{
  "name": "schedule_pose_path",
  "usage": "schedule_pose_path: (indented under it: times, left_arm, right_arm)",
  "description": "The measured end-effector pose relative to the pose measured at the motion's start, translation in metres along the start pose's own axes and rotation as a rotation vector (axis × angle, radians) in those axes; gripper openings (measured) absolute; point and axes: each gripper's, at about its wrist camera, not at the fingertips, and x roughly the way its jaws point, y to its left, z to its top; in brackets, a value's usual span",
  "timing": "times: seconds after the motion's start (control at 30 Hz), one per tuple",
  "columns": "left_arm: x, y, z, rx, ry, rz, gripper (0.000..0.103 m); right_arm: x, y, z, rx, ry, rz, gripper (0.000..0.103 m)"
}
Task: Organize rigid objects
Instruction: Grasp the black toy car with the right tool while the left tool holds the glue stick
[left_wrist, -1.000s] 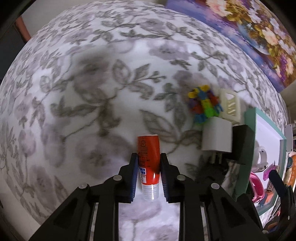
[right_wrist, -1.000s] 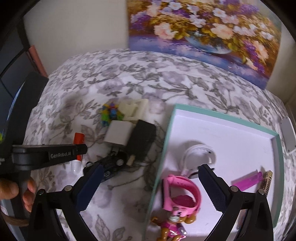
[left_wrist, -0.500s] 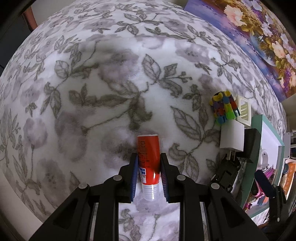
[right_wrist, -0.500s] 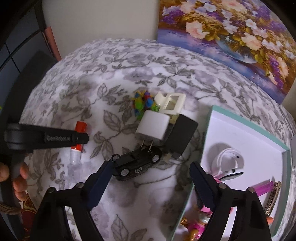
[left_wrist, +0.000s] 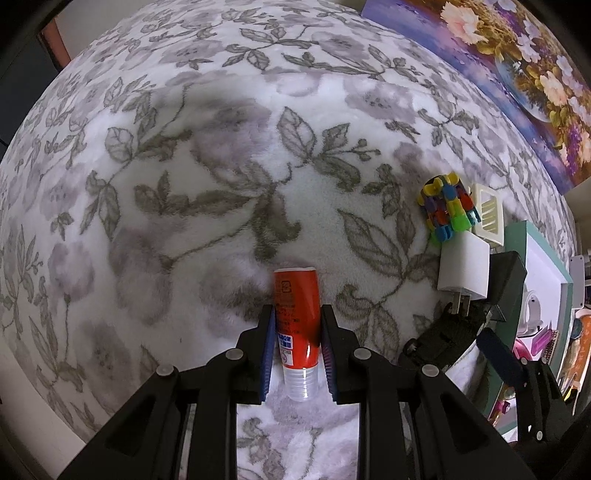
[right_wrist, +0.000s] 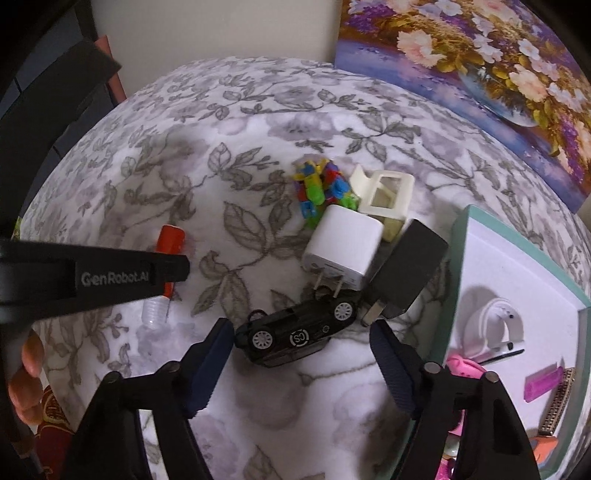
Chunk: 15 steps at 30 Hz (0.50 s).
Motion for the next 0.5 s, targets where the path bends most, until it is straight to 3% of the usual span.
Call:
schedule_pose_path:
  times: [0.13,0.2,0.5]
  left_arm:
    - [0.001,-0.007,-0.001,0.010,-0.001,0.009,0.026]
    - [0.002,-0.009,-0.001,0.017,-0.002,0.013,0.026]
    - [0.003,-0.021,-0.003,0.054,-0.011,0.045,0.026]
  right_arm:
    - [0.005,0.003,0.000,-0.005,0.010,0.002,0.074]
    - [0.006,0.002,0.000,0.003,0.013,0.021,0.066]
    - [0.014,0.002,-0.001,0.003,0.035,0.029,0.059]
